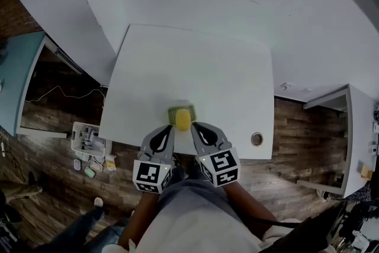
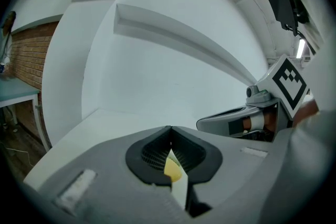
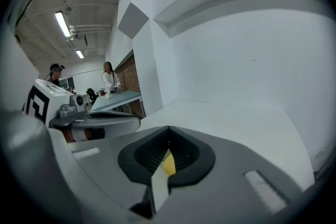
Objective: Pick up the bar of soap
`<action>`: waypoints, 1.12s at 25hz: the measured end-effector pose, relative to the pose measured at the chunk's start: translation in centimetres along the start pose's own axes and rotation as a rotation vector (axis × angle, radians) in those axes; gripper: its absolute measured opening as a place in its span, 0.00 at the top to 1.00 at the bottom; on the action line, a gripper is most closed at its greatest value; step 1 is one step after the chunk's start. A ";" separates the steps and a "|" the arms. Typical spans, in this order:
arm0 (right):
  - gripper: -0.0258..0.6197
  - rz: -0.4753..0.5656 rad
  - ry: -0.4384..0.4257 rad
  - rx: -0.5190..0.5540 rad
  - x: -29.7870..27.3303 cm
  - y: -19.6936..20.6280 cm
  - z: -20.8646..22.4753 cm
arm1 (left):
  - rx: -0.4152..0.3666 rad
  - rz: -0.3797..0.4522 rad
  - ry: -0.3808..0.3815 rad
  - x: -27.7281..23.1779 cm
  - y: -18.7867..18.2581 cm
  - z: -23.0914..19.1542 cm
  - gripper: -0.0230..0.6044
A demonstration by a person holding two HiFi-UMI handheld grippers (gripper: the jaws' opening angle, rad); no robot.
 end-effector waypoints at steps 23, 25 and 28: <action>0.81 -0.221 -0.088 -0.184 -8.8 5.3 3.3 | 0.047 -0.214 -0.042 -7.9 7.4 -2.2 0.96; 0.78 -0.244 -0.092 -0.206 -9.3 5.8 3.3 | 0.045 -0.226 -0.040 -8.3 7.7 -2.2 0.96; 0.76 -0.279 -0.101 -0.255 -9.7 6.4 3.3 | 0.041 -0.242 -0.043 -8.5 8.3 -2.4 0.96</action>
Point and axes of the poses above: the fingertips, and each gripper's own axes: x backward along the fingers, z to its right, y out of its underside, the point moved 5 cm from there along x, backward along the fingers, and after that the axes turned 13 degrees about -z, right-handed, at the moved point
